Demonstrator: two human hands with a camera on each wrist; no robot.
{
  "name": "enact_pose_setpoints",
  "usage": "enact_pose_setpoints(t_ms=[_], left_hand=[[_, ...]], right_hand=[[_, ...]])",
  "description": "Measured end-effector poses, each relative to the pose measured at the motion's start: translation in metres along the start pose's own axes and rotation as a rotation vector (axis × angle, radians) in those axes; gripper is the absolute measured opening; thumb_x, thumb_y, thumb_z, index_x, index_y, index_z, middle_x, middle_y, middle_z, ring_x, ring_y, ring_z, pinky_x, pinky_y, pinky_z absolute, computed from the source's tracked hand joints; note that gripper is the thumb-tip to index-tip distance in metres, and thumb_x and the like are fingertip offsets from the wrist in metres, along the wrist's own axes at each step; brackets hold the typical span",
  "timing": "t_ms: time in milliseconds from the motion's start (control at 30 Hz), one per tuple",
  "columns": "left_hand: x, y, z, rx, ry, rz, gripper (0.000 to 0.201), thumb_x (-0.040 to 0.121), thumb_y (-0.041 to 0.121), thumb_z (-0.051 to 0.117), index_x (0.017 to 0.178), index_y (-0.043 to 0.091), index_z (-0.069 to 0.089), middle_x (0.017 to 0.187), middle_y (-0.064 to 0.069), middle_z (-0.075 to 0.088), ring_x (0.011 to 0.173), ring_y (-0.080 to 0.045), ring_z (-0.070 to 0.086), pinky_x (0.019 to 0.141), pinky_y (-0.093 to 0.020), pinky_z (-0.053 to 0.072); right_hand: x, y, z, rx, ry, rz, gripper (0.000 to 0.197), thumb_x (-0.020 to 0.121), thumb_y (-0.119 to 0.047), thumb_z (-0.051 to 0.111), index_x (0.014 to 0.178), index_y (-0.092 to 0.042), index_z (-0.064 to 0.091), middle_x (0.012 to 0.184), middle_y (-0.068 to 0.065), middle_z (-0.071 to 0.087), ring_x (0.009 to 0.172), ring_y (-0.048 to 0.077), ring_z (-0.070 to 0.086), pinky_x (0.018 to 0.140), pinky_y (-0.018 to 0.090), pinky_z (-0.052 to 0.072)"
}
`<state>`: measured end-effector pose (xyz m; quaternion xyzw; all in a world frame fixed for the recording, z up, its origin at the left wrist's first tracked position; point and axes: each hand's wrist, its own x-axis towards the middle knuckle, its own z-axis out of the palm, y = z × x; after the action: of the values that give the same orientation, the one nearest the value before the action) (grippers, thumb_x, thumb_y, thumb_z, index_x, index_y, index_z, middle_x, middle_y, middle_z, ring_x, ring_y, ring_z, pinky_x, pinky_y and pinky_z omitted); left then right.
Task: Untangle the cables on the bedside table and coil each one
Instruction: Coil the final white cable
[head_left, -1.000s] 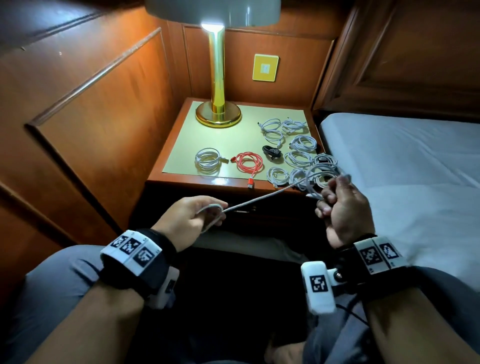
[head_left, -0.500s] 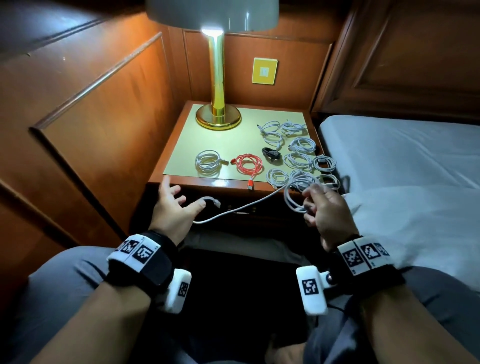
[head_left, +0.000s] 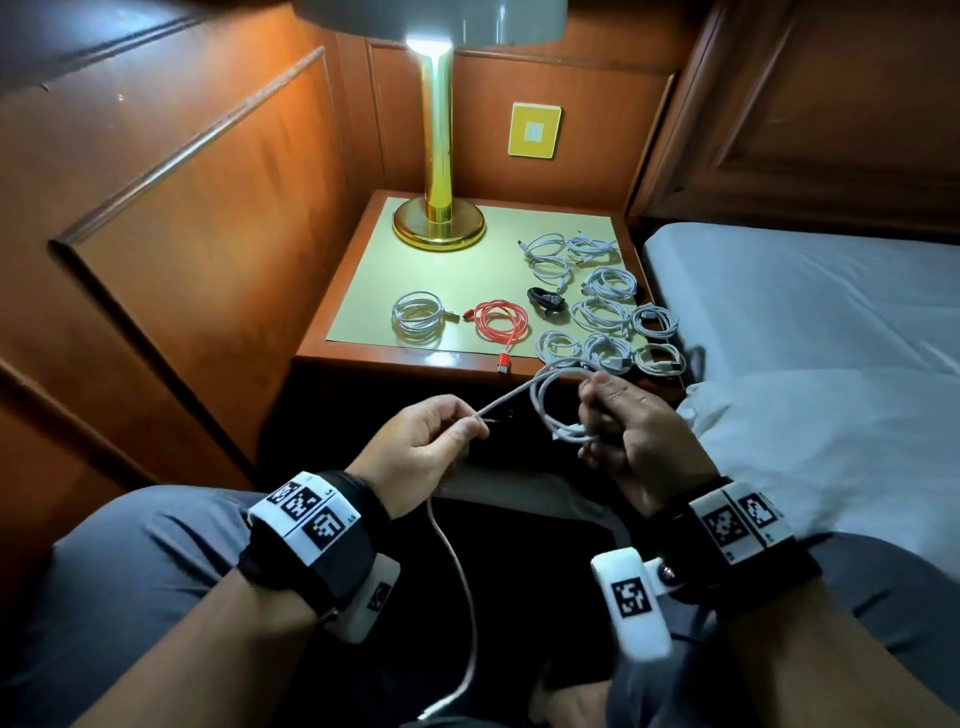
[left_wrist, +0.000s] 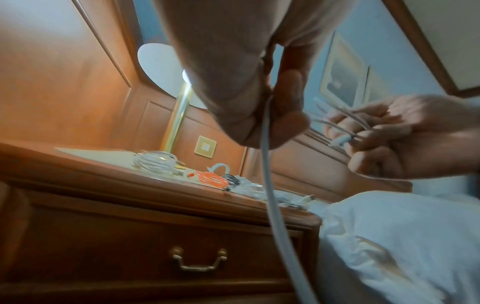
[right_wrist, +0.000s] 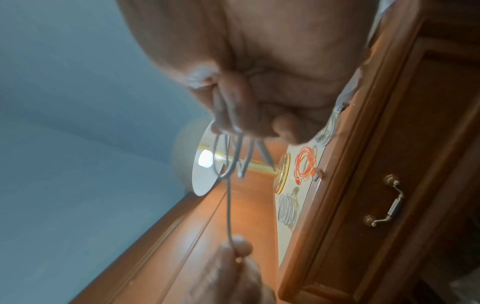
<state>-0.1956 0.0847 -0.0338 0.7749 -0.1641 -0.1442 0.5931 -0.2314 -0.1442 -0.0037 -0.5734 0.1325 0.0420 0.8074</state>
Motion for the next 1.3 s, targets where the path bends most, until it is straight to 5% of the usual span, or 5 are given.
enact_pose_setpoints(t_ms=[267,433,533,1100,1300], left_hand=[[0.005,-0.017,-0.029,0.682,0.186,0.239,0.01,0.093,0.02,0.066,0.095,0.021,0.076,0.084,0.006,0.068,0.079,-0.012,0.063,0.075,-0.022,0.049],[-0.009,-0.007,0.004,0.589,-0.138,0.443,0.016,0.092,0.028,0.064,0.09,0.017,0.077,0.087,0.007,0.071,0.079,-0.008,0.067,0.075,-0.021,0.054],[-0.008,0.001,0.008,0.5,-0.041,0.535,0.014,0.094,0.022,0.063,0.09,0.013,0.073,0.085,0.005,0.07,0.079,-0.008,0.066,0.074,-0.02,0.052],[0.003,-0.007,-0.014,0.523,0.152,0.349,0.006,0.096,0.017,0.063,0.092,0.017,0.067,0.081,0.01,0.065,0.073,-0.007,0.059,0.068,-0.013,0.044],[0.014,-0.028,-0.024,0.587,0.108,0.12,0.015,0.097,0.011,0.06,0.098,0.019,0.072,0.088,0.007,0.067,0.08,-0.009,0.06,0.07,-0.005,0.038]], right_hand=[[0.018,0.001,-0.031,-0.034,0.38,-0.079,0.031,0.107,-0.033,0.041,0.084,-0.017,0.055,0.051,-0.009,0.04,0.041,0.008,0.035,0.045,0.023,0.027],[0.009,0.024,-0.001,-0.645,0.088,-0.378,0.027,0.104,-0.016,0.05,0.082,-0.015,0.065,0.067,0.0,0.067,0.061,0.014,0.059,0.061,0.024,0.048],[0.005,0.033,0.006,-0.967,-0.198,-0.25,0.03,0.103,-0.024,0.052,0.078,-0.019,0.067,0.069,-0.005,0.068,0.063,0.004,0.058,0.066,0.026,0.046],[-0.004,0.009,0.011,-0.112,-0.372,0.282,0.038,0.097,-0.046,0.052,0.075,-0.015,0.05,0.052,-0.007,0.03,0.034,0.005,0.022,0.035,0.016,0.015],[-0.002,-0.01,-0.006,0.226,-0.01,0.164,0.04,0.098,-0.049,0.048,0.067,-0.024,0.046,0.053,-0.008,0.029,0.032,0.005,0.018,0.047,0.025,0.011]])
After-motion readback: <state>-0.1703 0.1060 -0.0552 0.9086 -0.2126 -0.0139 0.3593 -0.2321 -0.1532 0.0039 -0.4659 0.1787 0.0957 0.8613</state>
